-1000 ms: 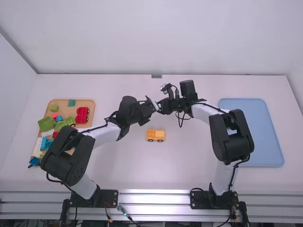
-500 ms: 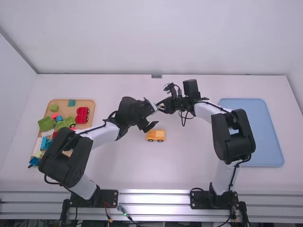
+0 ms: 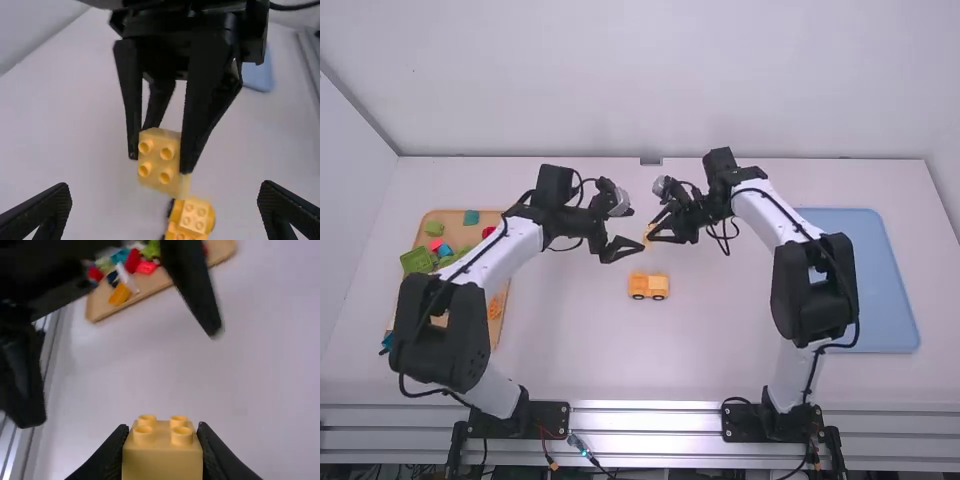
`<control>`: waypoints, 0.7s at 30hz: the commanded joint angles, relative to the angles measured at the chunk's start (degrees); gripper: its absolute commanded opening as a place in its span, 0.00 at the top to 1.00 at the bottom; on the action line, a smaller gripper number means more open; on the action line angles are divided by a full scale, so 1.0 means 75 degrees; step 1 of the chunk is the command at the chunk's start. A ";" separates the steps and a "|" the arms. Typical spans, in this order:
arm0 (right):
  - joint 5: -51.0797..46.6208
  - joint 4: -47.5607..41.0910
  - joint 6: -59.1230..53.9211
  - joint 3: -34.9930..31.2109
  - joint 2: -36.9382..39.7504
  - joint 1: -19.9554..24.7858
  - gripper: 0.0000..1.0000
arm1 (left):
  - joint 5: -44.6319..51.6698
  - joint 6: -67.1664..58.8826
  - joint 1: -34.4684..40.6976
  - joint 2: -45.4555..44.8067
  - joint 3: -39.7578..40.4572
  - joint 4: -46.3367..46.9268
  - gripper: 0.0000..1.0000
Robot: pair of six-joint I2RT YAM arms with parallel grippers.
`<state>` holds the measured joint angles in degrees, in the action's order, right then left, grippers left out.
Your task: Assemble lego blocks to make yellow taxi
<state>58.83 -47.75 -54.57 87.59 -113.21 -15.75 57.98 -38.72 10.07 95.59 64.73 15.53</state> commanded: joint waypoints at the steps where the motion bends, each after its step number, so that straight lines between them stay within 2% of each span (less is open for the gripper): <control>1: 0.0239 -0.0326 -0.1947 0.0350 -0.0050 0.0035 0.82 | 0.0697 -0.0944 0.0087 0.0326 0.0294 0.0370 0.01; 10: 0.0437 -0.0554 -0.2183 0.0469 -0.0050 0.0032 0.82 | 0.0930 -0.1443 0.0207 0.0527 0.0312 0.0673 0.01; 14: 0.0437 -0.0586 -0.2189 0.0469 -0.0050 -0.0093 0.84 | 0.0600 -0.1349 0.0254 0.0527 0.0312 0.0664 0.00; 17: 0.0434 -0.0554 -0.2192 0.0469 -0.0050 -0.0125 0.84 | 0.0548 -0.1204 0.0297 0.0527 0.0312 0.0638 0.04; 21: 0.0577 -0.0551 -0.2189 0.0469 -0.0050 -0.0122 0.85 | 0.0525 -0.1157 0.0300 0.0527 0.0294 0.0533 0.15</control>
<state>61.43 -51.64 -70.63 89.41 -113.19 -16.62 61.25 -47.37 12.21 99.26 66.22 19.49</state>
